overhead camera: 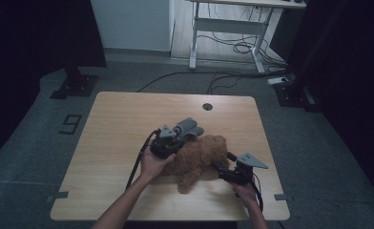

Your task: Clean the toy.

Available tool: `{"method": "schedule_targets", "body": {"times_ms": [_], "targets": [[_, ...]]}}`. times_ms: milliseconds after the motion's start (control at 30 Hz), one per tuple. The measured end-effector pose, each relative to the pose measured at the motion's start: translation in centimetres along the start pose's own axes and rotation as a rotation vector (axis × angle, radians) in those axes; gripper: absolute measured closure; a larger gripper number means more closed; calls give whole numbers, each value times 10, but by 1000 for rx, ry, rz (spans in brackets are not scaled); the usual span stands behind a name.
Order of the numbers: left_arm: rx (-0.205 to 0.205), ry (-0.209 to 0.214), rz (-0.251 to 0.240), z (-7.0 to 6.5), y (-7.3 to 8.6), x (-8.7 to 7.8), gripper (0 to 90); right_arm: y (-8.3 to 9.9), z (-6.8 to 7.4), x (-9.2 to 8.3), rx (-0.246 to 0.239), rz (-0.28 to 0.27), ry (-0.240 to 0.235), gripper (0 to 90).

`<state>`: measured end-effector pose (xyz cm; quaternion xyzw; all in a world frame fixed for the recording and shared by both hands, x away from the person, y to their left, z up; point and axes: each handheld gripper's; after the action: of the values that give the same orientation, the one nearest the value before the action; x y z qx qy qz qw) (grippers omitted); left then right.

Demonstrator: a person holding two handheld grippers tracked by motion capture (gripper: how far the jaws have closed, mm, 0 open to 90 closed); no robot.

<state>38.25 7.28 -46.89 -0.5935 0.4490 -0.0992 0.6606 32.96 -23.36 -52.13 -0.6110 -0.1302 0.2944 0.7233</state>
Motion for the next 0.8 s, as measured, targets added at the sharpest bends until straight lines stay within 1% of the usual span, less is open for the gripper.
{"method": "schedule_targets", "body": {"times_ms": [67,133,200,233,267,333,367,400,433,467,533,633,733,800], "targets": [[15,0,-7,-5,5,-4,847,-9,-1,-4,21,-19,-1,175],[41,-4,-10,-10,9,-5,847,-17,0,-1,26,-15,-3,158],[62,-6,-11,-16,12,-7,848,-24,4,8,15,18,-5,133],[74,-10,-13,-18,13,-7,848,-26,6,14,10,43,-10,129],[77,-9,-16,-20,14,-8,848,-27,8,21,4,74,-10,128],[74,-2,-23,-21,17,-10,848,-25,11,33,-13,138,17,90],[73,-2,-28,-21,18,-11,848,-22,12,36,-15,150,23,91],[72,0,-34,-22,19,-12,848,-19,12,37,-7,154,31,113],[73,3,-37,-22,20,-13,848,-16,12,36,7,149,30,136],[75,6,-41,-23,20,-14,848,-14,12,34,10,142,30,149],[85,9,-44,-26,18,-16,846,-8,14,28,0,130,34,191],[96,-3,-52,-32,6,-19,845,-2,17,22,-11,109,34,254],[115,1,-76,-41,-13,-21,844,3,20,20,-30,80,45,296],[136,17,-87,-52,-28,-19,844,4,23,21,-47,79,57,311]]}}
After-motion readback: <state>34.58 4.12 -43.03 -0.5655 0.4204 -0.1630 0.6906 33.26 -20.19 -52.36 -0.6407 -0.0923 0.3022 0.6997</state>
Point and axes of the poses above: each handheld gripper's, and its own axes: x roughly forward along the jaws, y roughly out of its underside, z roughly to its left, and after that the axes turned 7 degrees about -z, right-handed
